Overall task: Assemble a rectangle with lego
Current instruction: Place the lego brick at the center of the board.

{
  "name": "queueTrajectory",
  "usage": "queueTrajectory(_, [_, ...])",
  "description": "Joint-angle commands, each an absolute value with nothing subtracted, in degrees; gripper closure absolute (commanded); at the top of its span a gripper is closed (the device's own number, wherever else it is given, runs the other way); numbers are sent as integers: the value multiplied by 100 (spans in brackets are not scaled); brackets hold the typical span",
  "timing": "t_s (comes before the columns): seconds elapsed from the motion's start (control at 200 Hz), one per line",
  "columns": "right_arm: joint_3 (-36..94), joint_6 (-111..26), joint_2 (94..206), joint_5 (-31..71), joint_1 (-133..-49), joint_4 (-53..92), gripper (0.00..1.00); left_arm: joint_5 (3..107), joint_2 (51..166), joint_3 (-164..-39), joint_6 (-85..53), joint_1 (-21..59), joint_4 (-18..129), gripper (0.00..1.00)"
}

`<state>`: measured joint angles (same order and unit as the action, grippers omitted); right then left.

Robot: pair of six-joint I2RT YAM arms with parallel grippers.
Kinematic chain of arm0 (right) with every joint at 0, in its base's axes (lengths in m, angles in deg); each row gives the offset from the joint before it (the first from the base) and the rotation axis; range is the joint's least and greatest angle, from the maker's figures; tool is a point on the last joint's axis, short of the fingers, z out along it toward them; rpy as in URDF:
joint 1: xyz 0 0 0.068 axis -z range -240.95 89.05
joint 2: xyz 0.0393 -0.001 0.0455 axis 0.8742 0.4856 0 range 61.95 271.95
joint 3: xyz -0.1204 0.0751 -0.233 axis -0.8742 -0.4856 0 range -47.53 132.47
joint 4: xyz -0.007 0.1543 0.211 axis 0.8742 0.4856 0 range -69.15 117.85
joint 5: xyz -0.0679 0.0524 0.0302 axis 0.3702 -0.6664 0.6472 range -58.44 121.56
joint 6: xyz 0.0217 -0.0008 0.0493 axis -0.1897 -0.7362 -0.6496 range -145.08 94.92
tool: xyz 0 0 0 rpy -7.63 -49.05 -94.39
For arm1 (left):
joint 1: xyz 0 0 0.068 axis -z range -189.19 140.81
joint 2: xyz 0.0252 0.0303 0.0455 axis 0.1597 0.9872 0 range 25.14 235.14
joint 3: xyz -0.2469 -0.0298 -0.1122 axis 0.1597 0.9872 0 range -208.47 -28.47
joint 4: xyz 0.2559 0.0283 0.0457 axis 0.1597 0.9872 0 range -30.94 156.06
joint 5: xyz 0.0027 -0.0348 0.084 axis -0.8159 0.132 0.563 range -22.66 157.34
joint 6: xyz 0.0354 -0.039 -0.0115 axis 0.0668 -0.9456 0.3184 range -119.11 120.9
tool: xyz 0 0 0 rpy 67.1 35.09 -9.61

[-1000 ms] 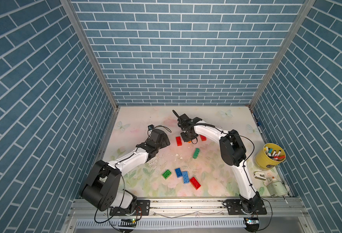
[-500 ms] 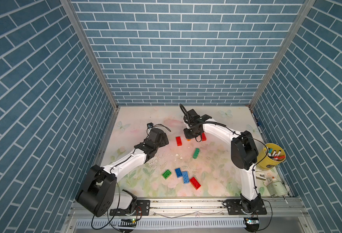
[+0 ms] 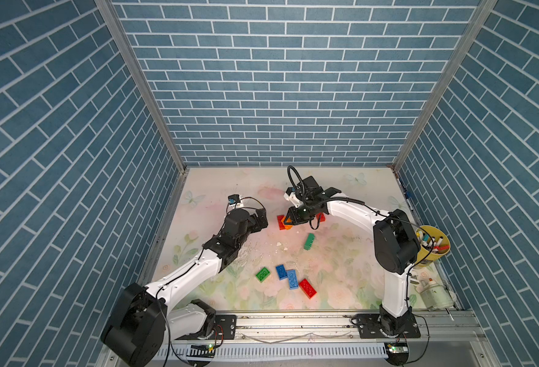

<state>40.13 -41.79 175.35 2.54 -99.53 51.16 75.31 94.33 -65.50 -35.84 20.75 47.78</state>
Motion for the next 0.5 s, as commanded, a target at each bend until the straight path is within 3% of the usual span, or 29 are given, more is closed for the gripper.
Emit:
queueTrajectory(0.0, [3933,-4329,17445,-410,-9995,4615,74,7352,9481,-6776,-3770,2079,4825,6])
queueTrajectory(0.495, [4616,-4402,18509,-509,-10673,4753,73,9419,8051,-6145,-4238,2039,5379,5])
